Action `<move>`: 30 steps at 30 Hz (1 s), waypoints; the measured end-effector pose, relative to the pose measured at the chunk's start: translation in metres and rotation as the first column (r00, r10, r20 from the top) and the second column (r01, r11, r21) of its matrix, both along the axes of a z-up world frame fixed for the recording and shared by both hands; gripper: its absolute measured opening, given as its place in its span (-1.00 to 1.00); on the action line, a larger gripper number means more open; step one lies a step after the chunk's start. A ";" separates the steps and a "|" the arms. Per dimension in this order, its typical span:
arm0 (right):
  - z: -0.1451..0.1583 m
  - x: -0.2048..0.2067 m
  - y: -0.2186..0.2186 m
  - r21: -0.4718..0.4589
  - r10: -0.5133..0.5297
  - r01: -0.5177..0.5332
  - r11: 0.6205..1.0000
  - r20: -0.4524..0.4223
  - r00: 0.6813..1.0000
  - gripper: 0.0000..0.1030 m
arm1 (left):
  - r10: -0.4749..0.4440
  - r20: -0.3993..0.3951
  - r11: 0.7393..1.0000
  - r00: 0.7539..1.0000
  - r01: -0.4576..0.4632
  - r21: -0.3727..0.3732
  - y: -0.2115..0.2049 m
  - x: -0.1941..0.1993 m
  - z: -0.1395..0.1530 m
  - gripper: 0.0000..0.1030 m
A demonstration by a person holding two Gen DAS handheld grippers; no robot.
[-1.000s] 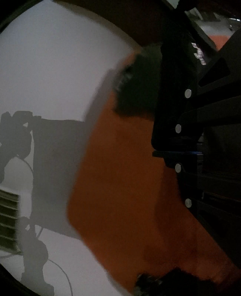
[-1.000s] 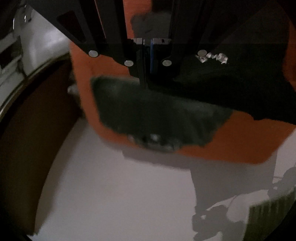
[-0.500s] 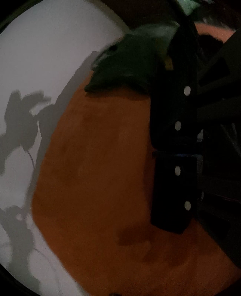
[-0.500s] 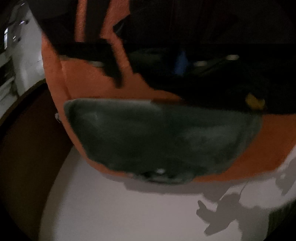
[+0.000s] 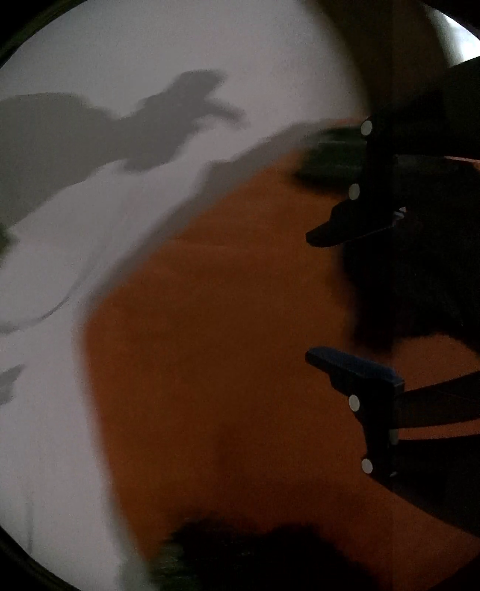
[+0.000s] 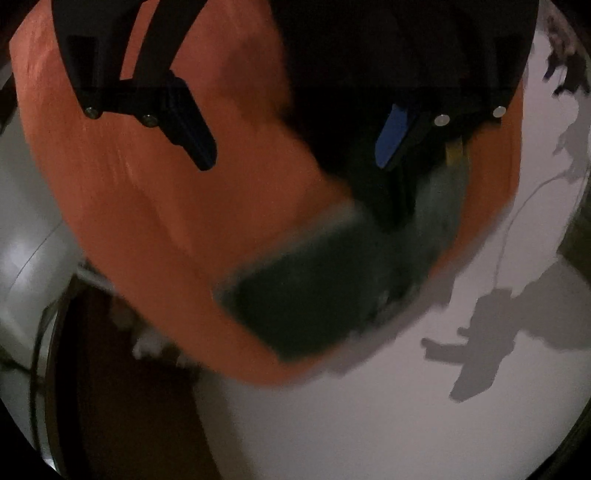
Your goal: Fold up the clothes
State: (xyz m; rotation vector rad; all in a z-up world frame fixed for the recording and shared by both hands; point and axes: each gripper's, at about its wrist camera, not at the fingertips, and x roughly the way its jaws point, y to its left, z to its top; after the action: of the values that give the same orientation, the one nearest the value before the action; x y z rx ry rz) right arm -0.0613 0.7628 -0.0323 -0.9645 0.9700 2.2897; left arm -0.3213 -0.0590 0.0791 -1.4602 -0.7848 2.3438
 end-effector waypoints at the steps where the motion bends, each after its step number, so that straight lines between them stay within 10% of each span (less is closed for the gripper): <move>1: -0.012 0.016 -0.010 -0.023 0.037 -0.036 0.999 0.025 0.999 0.70 | -0.066 0.036 0.998 0.997 0.066 0.017 -0.001 0.026 -0.019 0.13; 11: -0.095 0.201 -0.169 -0.211 0.290 -0.280 0.936 0.016 0.957 0.70 | -0.352 0.051 0.910 0.935 0.329 0.251 -0.057 0.298 -0.127 0.13; 20: -0.132 0.233 -0.188 -0.357 0.168 -0.185 0.915 -0.079 0.983 0.43 | -0.420 0.202 0.882 0.885 0.345 0.322 -0.038 0.345 -0.185 0.13; 23: -0.130 0.221 -0.193 -0.315 0.168 -0.196 0.929 -0.115 0.979 0.06 | -0.430 0.200 0.877 0.880 0.354 0.326 -0.029 0.348 -0.191 0.13; 24: -0.129 0.220 -0.194 -0.307 0.156 -0.180 0.934 -0.101 0.982 -0.64 | -0.424 0.195 0.878 0.884 0.349 0.328 -0.025 0.345 -0.192 0.13; 25: -0.128 0.220 -0.194 -0.299 0.144 -0.164 0.940 -0.087 0.986 -0.89 | -0.419 0.190 0.879 0.888 0.344 0.331 -0.021 0.342 -0.194 0.13; 26: -0.126 0.219 -0.194 -0.291 0.132 -0.147 0.945 -0.073 0.989 -0.89 | -0.413 0.185 0.880 0.892 0.339 0.334 -0.017 0.339 -0.195 0.05; 28: -0.117 0.222 -0.194 -0.293 0.095 -0.111 0.950 -0.068 0.993 -0.89 | -0.402 0.175 0.881 0.899 0.329 0.339 -0.010 0.334 -0.198 -0.99; 30: -0.092 0.236 -0.185 -0.306 0.062 -0.082 0.949 -0.073 0.995 -0.89 | -0.357 0.161 0.892 0.920 0.284 0.352 -0.016 0.334 -0.187 -0.95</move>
State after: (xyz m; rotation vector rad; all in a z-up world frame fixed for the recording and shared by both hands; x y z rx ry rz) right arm 0.1749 0.5775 -0.1242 -1.0724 1.3718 2.2816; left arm 0.0126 -0.0754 -0.1076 -1.5797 -0.8562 1.7345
